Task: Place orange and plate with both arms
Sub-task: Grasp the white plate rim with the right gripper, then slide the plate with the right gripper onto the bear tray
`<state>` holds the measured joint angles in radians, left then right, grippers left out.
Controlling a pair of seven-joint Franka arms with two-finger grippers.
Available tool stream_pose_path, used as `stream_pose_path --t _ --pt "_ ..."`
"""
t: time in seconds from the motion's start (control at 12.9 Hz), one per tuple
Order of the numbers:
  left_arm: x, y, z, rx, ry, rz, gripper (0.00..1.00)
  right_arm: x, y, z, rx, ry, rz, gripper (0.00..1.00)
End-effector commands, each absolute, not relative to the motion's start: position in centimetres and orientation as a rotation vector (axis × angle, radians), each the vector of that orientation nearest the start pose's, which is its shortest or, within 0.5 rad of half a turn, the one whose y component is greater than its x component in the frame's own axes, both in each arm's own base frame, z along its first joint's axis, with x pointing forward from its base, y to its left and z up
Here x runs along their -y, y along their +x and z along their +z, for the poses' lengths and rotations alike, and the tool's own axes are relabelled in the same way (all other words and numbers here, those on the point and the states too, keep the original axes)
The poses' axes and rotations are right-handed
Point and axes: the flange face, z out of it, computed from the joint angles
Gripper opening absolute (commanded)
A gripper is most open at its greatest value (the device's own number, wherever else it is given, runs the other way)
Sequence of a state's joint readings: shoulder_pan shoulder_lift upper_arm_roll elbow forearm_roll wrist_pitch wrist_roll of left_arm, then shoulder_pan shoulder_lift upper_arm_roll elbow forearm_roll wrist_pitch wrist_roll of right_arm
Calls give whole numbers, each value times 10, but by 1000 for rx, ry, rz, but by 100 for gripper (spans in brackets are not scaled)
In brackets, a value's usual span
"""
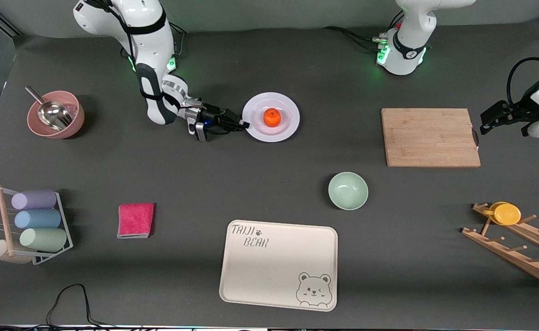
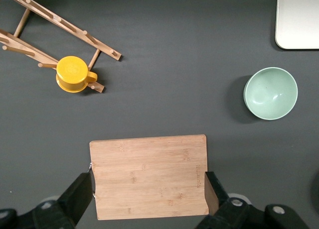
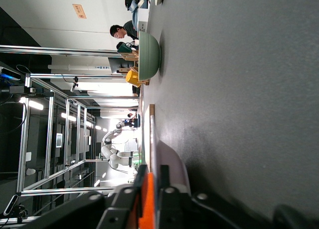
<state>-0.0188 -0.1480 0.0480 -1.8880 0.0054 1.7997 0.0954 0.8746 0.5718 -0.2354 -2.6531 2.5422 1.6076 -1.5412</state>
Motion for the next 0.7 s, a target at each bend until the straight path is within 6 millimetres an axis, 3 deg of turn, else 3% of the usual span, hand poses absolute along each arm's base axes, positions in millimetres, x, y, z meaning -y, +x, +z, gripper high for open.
stream_pose_path --t 0.0,0.39,0.62 --pt "-18 517 574 -123 -3150 -118 100 -263 270 42 -250 -1749 -332 0" --pt "-18 517 574 -121 -3149 -115 100 -274 285 51 -396 -1680 -223 0" --pt "-18 517 574 -106 -3150 -113 100 -279 318 69 -457 -1669 -201 0"
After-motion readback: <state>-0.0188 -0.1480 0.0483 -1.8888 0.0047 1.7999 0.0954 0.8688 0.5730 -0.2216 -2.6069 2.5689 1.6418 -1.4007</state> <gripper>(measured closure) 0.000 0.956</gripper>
